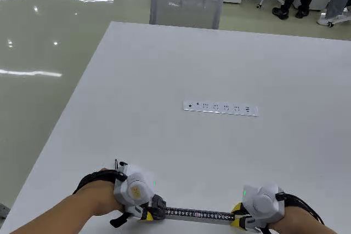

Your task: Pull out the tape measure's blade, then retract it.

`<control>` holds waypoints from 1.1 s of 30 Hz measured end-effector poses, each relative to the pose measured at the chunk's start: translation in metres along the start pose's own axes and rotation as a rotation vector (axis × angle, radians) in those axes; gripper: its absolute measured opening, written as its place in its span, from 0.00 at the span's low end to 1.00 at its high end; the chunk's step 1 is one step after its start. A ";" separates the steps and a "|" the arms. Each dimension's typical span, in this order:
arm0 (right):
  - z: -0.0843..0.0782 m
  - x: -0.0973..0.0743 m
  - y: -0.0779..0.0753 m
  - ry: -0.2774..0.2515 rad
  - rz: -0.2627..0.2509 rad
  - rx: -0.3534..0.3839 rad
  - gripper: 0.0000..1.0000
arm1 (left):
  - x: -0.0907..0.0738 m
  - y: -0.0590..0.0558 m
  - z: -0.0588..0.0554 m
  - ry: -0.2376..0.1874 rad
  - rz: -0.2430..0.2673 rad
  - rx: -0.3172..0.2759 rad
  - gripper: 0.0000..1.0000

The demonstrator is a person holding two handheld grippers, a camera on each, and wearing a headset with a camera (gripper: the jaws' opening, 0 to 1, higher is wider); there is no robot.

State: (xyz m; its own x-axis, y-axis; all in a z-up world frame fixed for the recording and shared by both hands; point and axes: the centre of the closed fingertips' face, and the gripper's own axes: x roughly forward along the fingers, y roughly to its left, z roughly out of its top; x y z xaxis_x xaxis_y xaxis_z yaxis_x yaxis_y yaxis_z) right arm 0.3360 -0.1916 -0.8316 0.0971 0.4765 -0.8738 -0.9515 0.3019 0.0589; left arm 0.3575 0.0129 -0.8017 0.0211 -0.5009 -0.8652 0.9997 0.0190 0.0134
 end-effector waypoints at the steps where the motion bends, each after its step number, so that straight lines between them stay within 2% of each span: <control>1: -0.001 -0.001 0.000 -0.001 0.001 0.005 0.11 | 0.000 0.000 0.000 0.000 0.000 0.000 0.34; 33: -0.038 -0.022 -0.009 0.046 -0.024 0.013 0.11 | 0.001 -0.001 -0.001 0.011 0.001 0.002 0.34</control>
State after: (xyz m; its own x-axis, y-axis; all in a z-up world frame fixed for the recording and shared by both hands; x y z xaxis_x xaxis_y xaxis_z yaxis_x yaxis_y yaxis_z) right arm 0.3310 -0.2362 -0.8309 0.1058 0.4310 -0.8961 -0.9453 0.3233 0.0439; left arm 0.3567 0.0134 -0.8028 0.0224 -0.4913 -0.8707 0.9997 0.0179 0.0157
